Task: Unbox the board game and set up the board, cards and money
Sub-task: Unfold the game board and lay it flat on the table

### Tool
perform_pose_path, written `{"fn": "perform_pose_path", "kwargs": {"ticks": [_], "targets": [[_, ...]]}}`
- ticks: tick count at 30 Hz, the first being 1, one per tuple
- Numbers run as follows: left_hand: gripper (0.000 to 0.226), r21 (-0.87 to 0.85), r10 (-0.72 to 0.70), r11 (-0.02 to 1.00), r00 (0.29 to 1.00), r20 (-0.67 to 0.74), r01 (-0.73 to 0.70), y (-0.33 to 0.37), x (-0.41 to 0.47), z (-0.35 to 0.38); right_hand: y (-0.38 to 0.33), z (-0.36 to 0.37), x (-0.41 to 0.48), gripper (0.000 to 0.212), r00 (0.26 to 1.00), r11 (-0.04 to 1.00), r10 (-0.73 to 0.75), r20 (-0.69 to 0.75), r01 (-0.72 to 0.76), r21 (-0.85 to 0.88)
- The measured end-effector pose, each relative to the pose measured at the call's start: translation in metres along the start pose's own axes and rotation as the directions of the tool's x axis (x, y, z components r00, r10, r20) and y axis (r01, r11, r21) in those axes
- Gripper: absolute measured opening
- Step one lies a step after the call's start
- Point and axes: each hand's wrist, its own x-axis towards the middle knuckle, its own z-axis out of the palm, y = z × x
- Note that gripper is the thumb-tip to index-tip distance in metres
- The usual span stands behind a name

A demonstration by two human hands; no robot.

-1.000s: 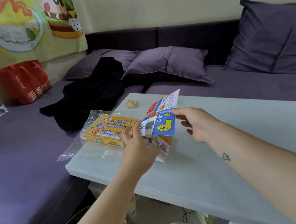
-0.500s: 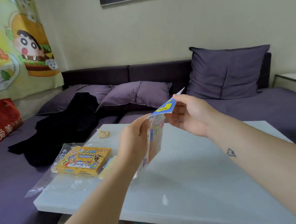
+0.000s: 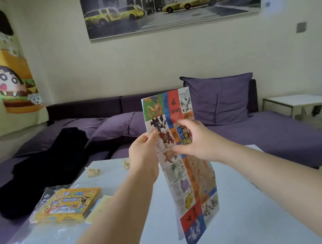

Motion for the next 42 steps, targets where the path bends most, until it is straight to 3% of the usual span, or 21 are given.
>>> {"fn": "perform_pose_path", "kwargs": {"ticks": [6,14,18,20,23,27,30,36,42], "targets": [[0.016,-0.090,-0.083,0.992,0.997,0.006,0.083,0.002,-0.013,0.020,0.008,0.012,-0.008,0.106,0.996,0.995,-0.067,-0.062,0.063,-0.073],[0.027,-0.106,-0.117,0.986,0.984,0.136,0.132,0.007,-0.013,0.024,0.006,0.004,-0.008,0.097,0.994,0.993,-0.111,0.000,0.111,-0.030],[0.025,-0.124,-0.026,0.991,0.981,0.192,0.051,0.008,-0.013,0.024,0.002,0.003,-0.007,0.076,0.985,0.980,-0.172,0.021,0.169,0.103],[0.036,-0.100,0.042,0.995,0.973,0.228,-0.019,0.007,-0.012,0.023,-0.002,-0.001,-0.007,0.069,0.978,0.969,-0.210,0.020,0.205,0.139],[0.057,-0.081,0.116,0.992,0.924,0.364,-0.092,0.009,-0.010,0.019,-0.006,-0.011,-0.007,0.058,0.970,0.945,-0.239,0.037,0.223,0.239],[0.043,-0.081,0.167,0.986,0.771,0.615,-0.149,0.011,-0.008,0.007,-0.005,-0.022,-0.007,0.051,0.966,0.900,-0.243,0.083,0.193,0.391],[0.043,-0.088,0.163,0.986,0.708,0.687,-0.142,0.010,-0.007,-0.002,-0.004,-0.024,-0.009,0.048,0.964,0.871,-0.240,0.115,0.162,0.464],[0.050,-0.074,0.148,0.988,0.714,0.684,-0.134,0.013,-0.006,-0.006,-0.005,-0.023,-0.011,0.042,0.962,0.813,-0.230,0.144,0.109,0.572],[0.057,0.012,0.117,0.987,0.770,0.627,-0.160,0.017,-0.008,-0.007,-0.008,-0.025,-0.010,0.041,0.961,0.776,-0.215,0.177,0.058,0.628]]}}
